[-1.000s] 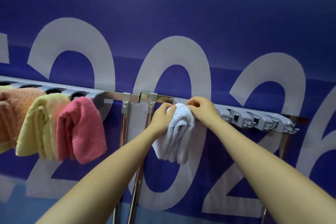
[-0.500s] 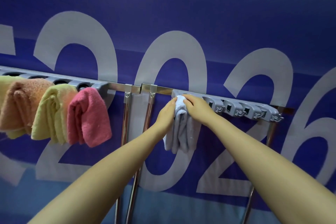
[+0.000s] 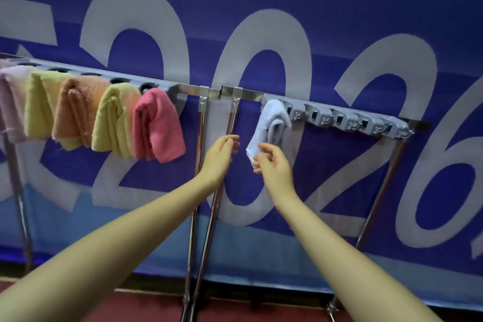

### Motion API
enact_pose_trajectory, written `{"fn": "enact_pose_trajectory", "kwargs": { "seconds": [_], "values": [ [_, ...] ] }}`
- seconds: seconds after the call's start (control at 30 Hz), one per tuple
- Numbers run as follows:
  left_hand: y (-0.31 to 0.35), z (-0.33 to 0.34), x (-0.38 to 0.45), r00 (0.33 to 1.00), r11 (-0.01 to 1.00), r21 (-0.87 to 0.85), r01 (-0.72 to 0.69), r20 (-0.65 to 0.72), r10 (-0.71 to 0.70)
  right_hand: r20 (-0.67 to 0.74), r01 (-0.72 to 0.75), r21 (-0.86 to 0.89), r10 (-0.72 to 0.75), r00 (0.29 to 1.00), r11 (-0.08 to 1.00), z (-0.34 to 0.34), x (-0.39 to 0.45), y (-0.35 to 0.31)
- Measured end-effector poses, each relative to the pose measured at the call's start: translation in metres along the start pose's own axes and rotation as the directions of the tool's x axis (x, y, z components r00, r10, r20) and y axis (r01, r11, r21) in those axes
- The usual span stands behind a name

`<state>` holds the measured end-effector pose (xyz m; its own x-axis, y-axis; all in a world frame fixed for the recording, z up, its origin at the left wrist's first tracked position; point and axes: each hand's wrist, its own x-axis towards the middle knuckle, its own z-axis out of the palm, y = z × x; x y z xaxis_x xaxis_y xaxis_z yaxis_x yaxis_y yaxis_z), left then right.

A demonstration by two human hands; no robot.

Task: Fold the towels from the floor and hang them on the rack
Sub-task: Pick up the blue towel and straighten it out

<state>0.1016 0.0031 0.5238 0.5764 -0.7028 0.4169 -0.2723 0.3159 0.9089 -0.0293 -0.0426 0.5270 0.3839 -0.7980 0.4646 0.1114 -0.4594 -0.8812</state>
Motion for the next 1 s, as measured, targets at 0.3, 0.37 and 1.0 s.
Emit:
{"fn": "enact_pose_trajectory", "kwargs": {
  "seconds": [0.3,0.37,1.0],
  "values": [
    [-0.160,-0.069,-0.100,0.911,0.897,0.161,0.411,-0.119,-0.396,0.199,-0.553,-0.128,0.567,0.799,0.823,0.079,-0.120,0.175],
    [-0.203,-0.081,-0.123,0.868,0.847,0.192,0.496,-0.149,-0.474,0.188,-0.646,-0.158,0.665,0.723,0.747,0.091,-0.153,0.220],
    [-0.522,-0.159,-0.327,0.348,0.181,0.749,0.637,-0.069,-0.935,0.261,-0.673,-0.587,0.892,0.368,0.450,0.148,-0.362,0.529]
  ]
}}
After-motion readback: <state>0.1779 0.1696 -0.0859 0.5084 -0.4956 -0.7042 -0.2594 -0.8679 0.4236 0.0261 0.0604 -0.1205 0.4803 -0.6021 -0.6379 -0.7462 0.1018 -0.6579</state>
